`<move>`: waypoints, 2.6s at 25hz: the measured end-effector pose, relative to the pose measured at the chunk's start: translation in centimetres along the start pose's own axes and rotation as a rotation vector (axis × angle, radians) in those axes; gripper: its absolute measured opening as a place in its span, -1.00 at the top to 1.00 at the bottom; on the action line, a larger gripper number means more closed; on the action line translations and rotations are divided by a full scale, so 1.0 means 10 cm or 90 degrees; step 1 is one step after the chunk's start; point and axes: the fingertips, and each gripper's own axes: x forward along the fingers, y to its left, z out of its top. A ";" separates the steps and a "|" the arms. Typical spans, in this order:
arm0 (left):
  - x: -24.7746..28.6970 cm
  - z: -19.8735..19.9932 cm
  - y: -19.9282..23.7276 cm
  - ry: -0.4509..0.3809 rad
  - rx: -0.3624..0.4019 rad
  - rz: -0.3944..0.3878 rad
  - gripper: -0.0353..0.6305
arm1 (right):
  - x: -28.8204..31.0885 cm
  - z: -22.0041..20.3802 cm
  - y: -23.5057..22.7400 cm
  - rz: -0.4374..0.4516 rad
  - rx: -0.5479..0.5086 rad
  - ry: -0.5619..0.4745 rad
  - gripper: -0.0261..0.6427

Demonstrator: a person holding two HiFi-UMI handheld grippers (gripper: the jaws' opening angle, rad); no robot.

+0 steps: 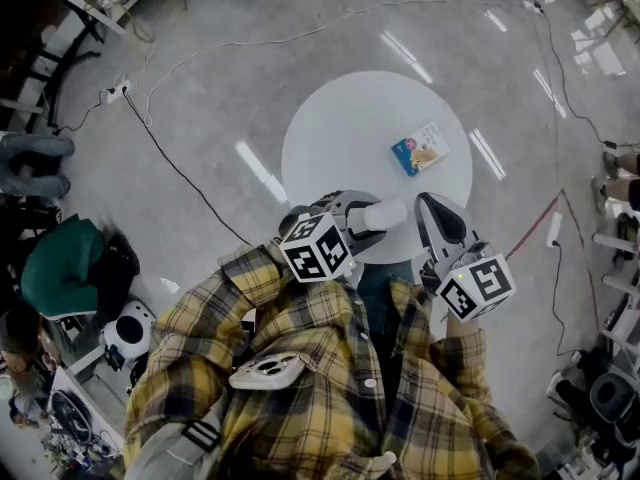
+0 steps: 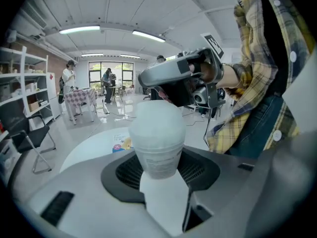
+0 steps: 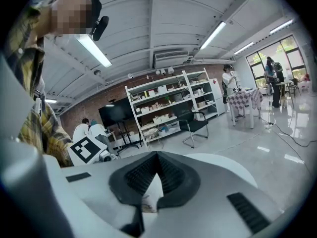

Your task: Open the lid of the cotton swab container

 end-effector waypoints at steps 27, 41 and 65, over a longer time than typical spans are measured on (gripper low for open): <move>-1.07 0.83 -0.61 -0.021 0.069 -0.070 0.27 | -0.29 0.69 0.62 0.052 -0.139 -0.060 0.88; -1.10 0.84 -0.64 -0.009 0.091 -0.082 0.27 | -0.35 0.75 0.71 0.056 -0.154 -0.069 0.88; -1.07 0.82 -0.65 0.004 0.095 -0.099 0.27 | -0.44 0.91 0.91 0.163 -0.132 -0.095 0.88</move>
